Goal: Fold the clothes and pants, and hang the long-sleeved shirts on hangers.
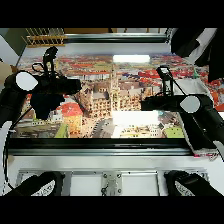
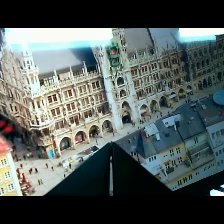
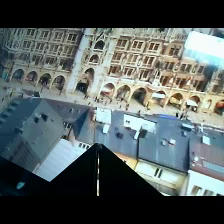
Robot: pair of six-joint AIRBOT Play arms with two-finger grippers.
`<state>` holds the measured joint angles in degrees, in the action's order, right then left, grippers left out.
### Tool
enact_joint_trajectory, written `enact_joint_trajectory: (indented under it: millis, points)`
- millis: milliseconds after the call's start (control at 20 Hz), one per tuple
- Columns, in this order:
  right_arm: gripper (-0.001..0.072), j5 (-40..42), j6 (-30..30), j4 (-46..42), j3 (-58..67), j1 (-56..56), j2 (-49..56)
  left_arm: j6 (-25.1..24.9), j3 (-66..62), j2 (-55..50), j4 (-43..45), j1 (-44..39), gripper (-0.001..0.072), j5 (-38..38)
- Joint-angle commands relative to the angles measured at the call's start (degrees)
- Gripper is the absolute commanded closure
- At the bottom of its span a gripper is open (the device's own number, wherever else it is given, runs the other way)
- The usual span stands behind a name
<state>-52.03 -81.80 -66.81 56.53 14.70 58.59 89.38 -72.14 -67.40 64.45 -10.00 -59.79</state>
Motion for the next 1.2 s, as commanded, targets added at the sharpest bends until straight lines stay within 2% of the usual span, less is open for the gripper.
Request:
enact_joint_trajectory:
  millis: [0,600,650,700,750,800,950,1050,1150]
  points:
    - [0.0696,-0.02,0.0,0.02,0.04,0.04,0.02,0.0,0.02,0.04,0.0,-0.02,0.0702,0.02]
    - [0.0696,-0.02,0.0,0.02,0.04,0.04,0.02,-0.04,0.02,0.04,0.07,-0.02,0.0701,0.39]
    - [0.0696,-0.02,0.0,0.02,0.04,0.04,0.02,-0.55,0.0,0.07,1.51,0.02,0.0635,1.95]
    - [0.0696,-0.02,0.0,0.0,0.04,0.04,0.02,-2.19,0.0,0.04,3.91,0.17,0.0235,3.91]
    - [0.0696,-0.02,0.0,0.02,0.04,0.04,0.02,-2.1,0.0,-0.15,8.09,0.63,-0.0004,6.6]
    - [0.0696,-0.02,0.0,0.02,0.04,0.04,0.02,-1.64,-0.24,-0.79,12.83,1.49,0.0041,8.57]
    - [0.0696,-0.02,0.0,0.02,0.04,0.04,0.02,5.29,-3.69,-7.48,30.53,5.77,0.0041,8.79]
    - [0.0696,0.0,0.0,0.02,0.04,0.04,0.02,6.25,-6.71,-13.77,34.91,8.92,0.0042,8.81]
    - [0.0696,-0.02,0.0,0.02,0.04,0.04,0.02,6.25,-10.27,-20.83,34.97,11.85,0.0041,8.81]
